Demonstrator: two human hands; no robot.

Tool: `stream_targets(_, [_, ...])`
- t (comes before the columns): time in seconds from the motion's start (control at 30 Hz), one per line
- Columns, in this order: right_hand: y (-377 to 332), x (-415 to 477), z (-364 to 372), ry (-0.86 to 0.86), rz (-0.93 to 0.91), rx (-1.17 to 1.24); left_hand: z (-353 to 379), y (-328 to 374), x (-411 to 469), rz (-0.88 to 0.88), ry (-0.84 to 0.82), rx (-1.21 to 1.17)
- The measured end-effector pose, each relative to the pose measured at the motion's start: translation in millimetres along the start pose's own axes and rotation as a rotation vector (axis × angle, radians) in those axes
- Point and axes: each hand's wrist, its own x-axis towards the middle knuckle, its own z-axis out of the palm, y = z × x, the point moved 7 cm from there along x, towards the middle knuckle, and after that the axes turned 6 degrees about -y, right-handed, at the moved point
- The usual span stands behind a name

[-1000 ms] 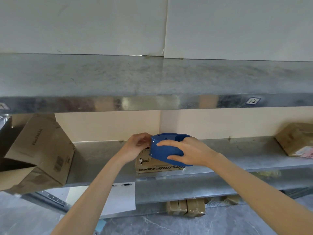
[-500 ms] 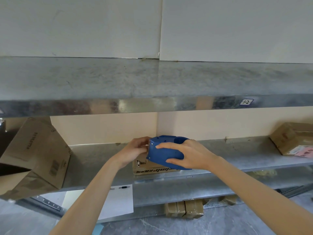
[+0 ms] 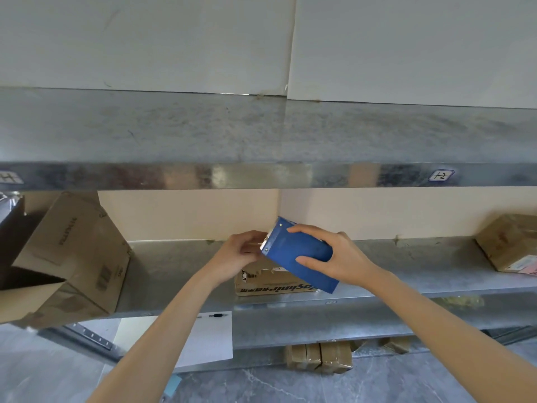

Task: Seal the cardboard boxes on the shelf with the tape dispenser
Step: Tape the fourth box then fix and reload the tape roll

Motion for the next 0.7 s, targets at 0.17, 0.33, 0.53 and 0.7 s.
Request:
stream_targets(0.17, [-5, 1, 2, -0.014, 0.044, 0.276, 16, 5, -3, 0.014, -0.030, -0.061])
stream_targets(0.33, [-8, 1, 4, -0.009, 0.054, 0.354, 24, 1, -5, 0.006, -0.021, -0.143])
stream_targets(0.53, [-7, 0, 7, -0.017, 0.065, 0.375, 25, -3, -4, 0.023, 0.036, -0.109])
stream_targets(0.7, [-10, 0, 9, -0.027, 0.054, 0.355, 22, -5, -4, 0.020, 0.076, -0.091])
